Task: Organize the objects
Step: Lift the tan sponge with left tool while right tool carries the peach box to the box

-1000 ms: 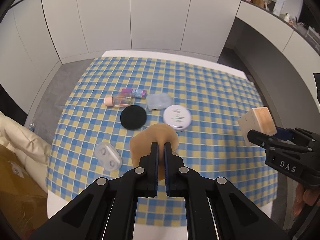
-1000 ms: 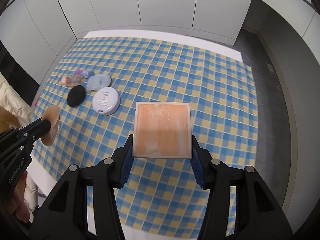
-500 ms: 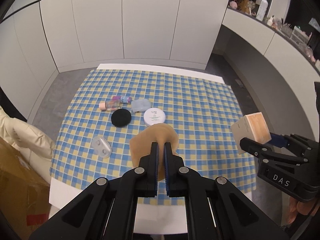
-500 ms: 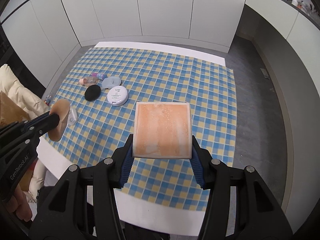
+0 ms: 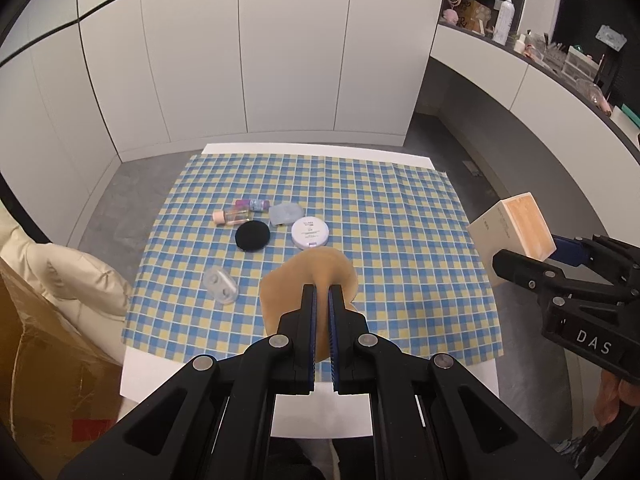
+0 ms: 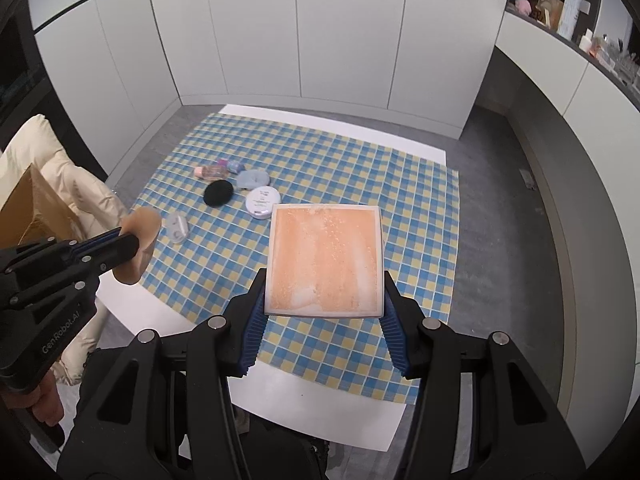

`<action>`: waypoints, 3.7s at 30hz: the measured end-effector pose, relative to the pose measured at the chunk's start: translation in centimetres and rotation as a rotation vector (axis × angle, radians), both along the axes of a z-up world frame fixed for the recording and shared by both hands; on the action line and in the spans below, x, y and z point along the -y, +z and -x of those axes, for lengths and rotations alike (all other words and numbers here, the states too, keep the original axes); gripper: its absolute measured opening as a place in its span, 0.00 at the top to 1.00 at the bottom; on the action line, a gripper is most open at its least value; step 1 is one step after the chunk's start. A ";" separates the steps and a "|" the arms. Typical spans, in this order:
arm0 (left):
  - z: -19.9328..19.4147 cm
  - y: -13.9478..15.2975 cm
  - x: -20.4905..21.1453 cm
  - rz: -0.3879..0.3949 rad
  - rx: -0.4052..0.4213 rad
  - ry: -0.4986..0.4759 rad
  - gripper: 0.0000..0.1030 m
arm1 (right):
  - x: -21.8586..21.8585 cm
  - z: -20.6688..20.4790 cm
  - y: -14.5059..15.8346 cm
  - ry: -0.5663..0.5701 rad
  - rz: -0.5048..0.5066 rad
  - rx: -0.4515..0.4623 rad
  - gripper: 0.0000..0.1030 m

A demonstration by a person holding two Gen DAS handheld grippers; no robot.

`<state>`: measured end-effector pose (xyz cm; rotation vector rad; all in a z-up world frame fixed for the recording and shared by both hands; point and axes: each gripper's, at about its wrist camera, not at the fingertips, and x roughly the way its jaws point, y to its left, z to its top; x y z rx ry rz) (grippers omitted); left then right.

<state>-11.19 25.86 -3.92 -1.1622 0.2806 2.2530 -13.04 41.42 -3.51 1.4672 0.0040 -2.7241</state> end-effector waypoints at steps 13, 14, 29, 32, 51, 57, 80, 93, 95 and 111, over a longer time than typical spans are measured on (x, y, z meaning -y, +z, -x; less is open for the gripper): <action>-0.1 2.1 0.5 -0.050 -0.008 0.018 0.95 | -0.2 -0.1 -0.3 0.004 0.027 0.011 0.48; -0.1 2.1 0.6 -0.056 -0.004 0.019 0.95 | -0.5 0.0 -0.1 0.002 0.026 0.005 0.48; 0.2 0.7 0.9 -0.051 0.011 0.030 0.95 | -1.6 1.5 -0.4 -0.019 0.040 0.034 0.48; 0.2 0.3 0.8 -0.042 0.011 0.025 0.95 | -1.3 1.6 -0.3 -0.032 0.040 0.032 0.48; 1.8 0.3 4.6 -0.059 0.004 0.089 0.94 | 2.7 3.0 -0.2 0.028 0.042 0.017 0.48; 2.0 0.7 6.2 -0.068 -0.001 0.114 0.94 | 4.4 3.1 0.0 0.056 0.041 0.007 0.48; 2.7 1.6 12.7 -0.065 -0.053 0.218 0.94 | 11.5 3.9 0.6 0.160 0.044 -0.005 0.48; 2.6 1.7 17.1 -0.052 -0.082 0.289 0.94 | 16.9 4.2 0.7 0.245 0.057 -0.004 0.48; 2.5 1.7 17.7 -0.053 -0.083 0.301 0.94 | 17.9 4.1 0.8 0.264 0.056 -0.009 0.48; 2.2 1.5 23.4 -0.054 -0.088 0.411 0.94 | 24.1 3.4 1.4 0.371 0.063 -0.026 0.48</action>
